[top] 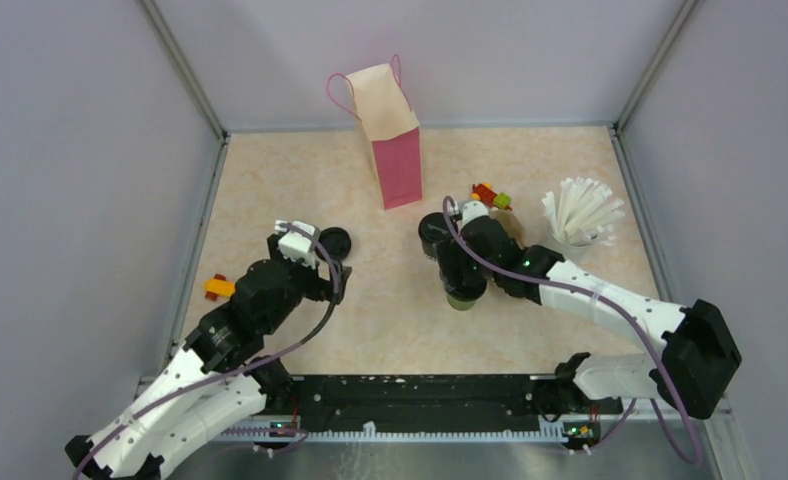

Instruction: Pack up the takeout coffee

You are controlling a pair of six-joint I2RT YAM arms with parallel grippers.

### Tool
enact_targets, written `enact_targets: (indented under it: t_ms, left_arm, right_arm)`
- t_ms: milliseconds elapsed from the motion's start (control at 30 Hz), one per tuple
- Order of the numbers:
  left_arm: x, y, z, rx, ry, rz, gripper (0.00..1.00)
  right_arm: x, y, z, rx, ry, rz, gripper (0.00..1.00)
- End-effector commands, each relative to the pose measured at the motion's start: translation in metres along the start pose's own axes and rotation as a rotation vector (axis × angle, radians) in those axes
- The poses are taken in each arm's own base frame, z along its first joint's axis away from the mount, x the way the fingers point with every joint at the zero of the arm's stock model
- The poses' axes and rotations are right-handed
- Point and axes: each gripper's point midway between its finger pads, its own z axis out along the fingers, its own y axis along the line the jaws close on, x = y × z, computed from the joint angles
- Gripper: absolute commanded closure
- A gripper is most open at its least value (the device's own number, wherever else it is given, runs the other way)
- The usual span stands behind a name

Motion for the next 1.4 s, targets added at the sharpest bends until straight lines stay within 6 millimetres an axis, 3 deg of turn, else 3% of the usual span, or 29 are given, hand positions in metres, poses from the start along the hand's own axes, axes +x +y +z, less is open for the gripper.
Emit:
enact_targets:
  t_ms: [0,133,267,500,600,733,1000,1367]
  left_arm:
    - [-0.002,0.02,0.005,-0.141,-0.004,-0.076,0.01]
    - [-0.016,0.024,0.013,-0.201,-0.034,-0.15,0.01]
    - [-0.055,0.023,0.03,-0.257,-0.095,-0.24,0.06]
    - [-0.138,0.019,0.085,-0.314,-0.184,-0.268,0.18]
    - [-0.162,0.024,0.115,-0.315,-0.187,-0.308,0.25]
    - [-0.18,0.039,0.153,-0.306,-0.199,-0.378,0.36]
    - [-0.219,0.065,0.185,-0.302,-0.322,-0.427,0.42]
    - [-0.207,0.084,0.231,-0.306,-0.299,-0.468,0.5]
  right_arm:
    - [-0.026,0.006,-0.006,-0.023,-0.053,0.023,0.01]
    - [-0.047,0.013,-0.03,-0.065,-0.094,0.047,0.01]
    - [-0.061,0.021,-0.055,-0.131,-0.123,0.058,0.01]
    - [-0.082,0.024,-0.087,-0.192,-0.248,0.1,0.01]
    - [-0.086,0.021,-0.1,-0.2,-0.297,0.127,0.01]
    - [-0.082,0.02,-0.111,-0.223,-0.314,0.113,0.01]
    - [-0.071,0.012,-0.115,-0.199,-0.304,0.067,0.01]
    - [-0.063,0.015,-0.111,-0.215,-0.27,0.067,0.01]
